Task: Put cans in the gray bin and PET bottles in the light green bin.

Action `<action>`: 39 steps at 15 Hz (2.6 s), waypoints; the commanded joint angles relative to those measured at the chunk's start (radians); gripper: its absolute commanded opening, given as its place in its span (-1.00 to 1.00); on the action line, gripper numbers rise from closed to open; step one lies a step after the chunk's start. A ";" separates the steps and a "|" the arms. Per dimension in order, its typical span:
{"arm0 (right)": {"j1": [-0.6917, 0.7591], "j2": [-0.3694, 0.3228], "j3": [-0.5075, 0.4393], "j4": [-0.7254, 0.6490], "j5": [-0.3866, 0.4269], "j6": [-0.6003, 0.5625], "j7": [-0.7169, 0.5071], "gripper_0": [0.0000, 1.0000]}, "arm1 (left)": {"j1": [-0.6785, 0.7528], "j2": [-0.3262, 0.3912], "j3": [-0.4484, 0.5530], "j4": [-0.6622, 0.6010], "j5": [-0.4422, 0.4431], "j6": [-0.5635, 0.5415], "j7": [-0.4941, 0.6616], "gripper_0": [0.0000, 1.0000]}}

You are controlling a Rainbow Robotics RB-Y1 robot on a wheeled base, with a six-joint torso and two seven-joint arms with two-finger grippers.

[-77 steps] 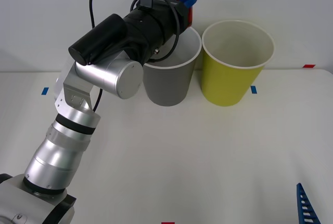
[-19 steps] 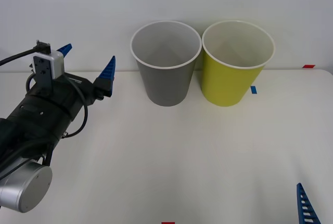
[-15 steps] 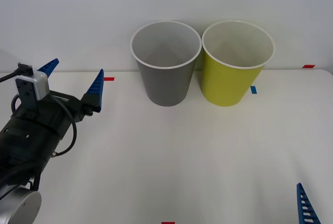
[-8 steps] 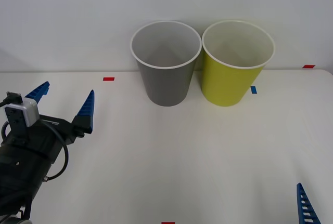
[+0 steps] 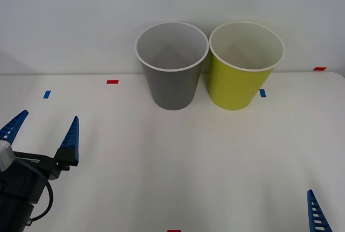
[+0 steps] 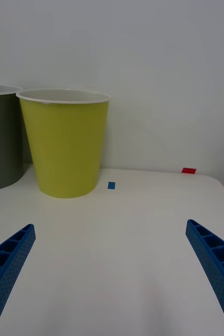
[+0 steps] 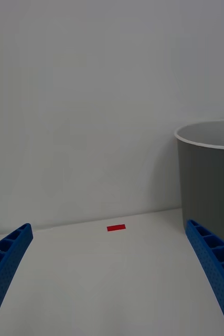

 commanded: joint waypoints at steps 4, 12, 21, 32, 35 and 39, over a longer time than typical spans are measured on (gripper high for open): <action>0.000 0.000 0.000 0.000 0.000 0.000 0.000 1.00 | 0.112 0.003 -0.043 0.089 -0.040 -0.228 0.010 1.00; 0.000 0.000 0.000 0.000 0.000 0.000 0.000 1.00 | 0.336 0.003 -0.074 0.125 -0.106 -0.409 0.008 1.00; 0.000 0.000 0.000 0.000 0.000 0.000 0.000 1.00 | 0.489 -0.043 -0.089 0.125 -0.170 -0.473 -0.006 1.00; 0.000 0.000 0.000 0.000 0.000 0.000 0.000 1.00 | 0.522 -0.069 -0.105 0.125 -0.187 -0.473 -0.007 1.00; 0.000 0.000 0.000 0.000 0.000 0.000 0.000 1.00 | 0.522 -0.069 -0.105 0.125 -0.187 -0.473 -0.007 1.00; 0.000 0.000 0.000 0.000 0.000 0.000 0.000 1.00 | 0.522 -0.069 -0.105 0.125 -0.187 -0.473 -0.007 1.00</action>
